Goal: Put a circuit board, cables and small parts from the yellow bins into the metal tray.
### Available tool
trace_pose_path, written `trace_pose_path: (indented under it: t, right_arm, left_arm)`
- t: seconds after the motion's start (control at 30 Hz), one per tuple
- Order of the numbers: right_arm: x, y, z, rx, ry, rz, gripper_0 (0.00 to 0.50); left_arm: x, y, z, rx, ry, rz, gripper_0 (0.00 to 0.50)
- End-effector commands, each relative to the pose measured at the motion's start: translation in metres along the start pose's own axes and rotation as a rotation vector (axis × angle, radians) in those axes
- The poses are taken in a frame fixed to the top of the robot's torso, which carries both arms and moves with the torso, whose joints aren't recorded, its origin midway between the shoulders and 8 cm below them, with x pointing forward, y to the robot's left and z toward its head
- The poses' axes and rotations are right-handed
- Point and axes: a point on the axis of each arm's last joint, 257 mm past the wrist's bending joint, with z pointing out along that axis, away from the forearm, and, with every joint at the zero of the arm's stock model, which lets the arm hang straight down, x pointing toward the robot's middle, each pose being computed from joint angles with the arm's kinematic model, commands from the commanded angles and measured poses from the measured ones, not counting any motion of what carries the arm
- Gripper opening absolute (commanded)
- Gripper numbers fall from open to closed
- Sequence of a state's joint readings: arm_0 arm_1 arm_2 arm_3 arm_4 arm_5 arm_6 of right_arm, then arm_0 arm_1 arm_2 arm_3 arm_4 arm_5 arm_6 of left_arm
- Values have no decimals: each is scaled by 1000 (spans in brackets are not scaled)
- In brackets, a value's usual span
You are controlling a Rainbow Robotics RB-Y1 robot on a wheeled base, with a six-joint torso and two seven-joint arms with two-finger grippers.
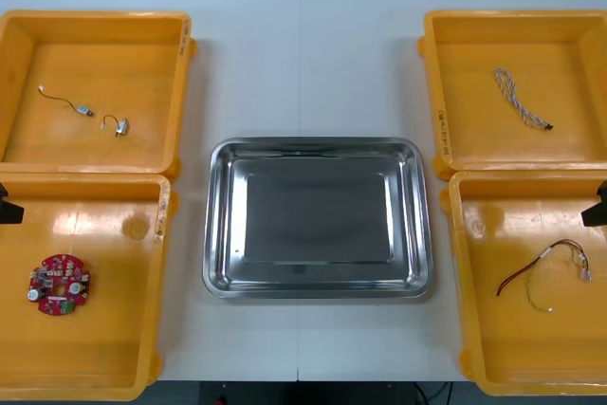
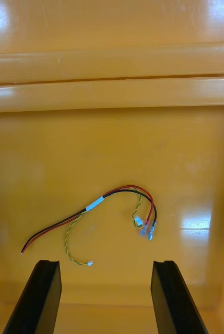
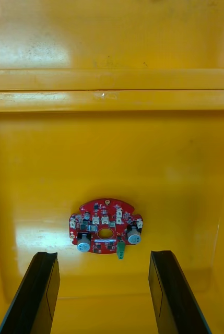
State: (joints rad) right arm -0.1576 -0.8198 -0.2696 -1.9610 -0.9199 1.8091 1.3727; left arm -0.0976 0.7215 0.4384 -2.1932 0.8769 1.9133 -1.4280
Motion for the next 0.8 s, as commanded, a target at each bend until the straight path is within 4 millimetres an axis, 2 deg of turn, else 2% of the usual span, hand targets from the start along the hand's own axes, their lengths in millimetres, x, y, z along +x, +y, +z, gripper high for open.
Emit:
trace_pose_path:
  t: [0.03, 0.8]
  right_arm:
    - [-4, -3, -9, 7, -28, 50, 500]
    - [-4, -3, -9, 7, -28, 50, 500]
  left_arm:
    - [-4, 11, -16, -48, -20, -36, 500]
    - [-4, 11, -16, -48, -20, -36, 500]
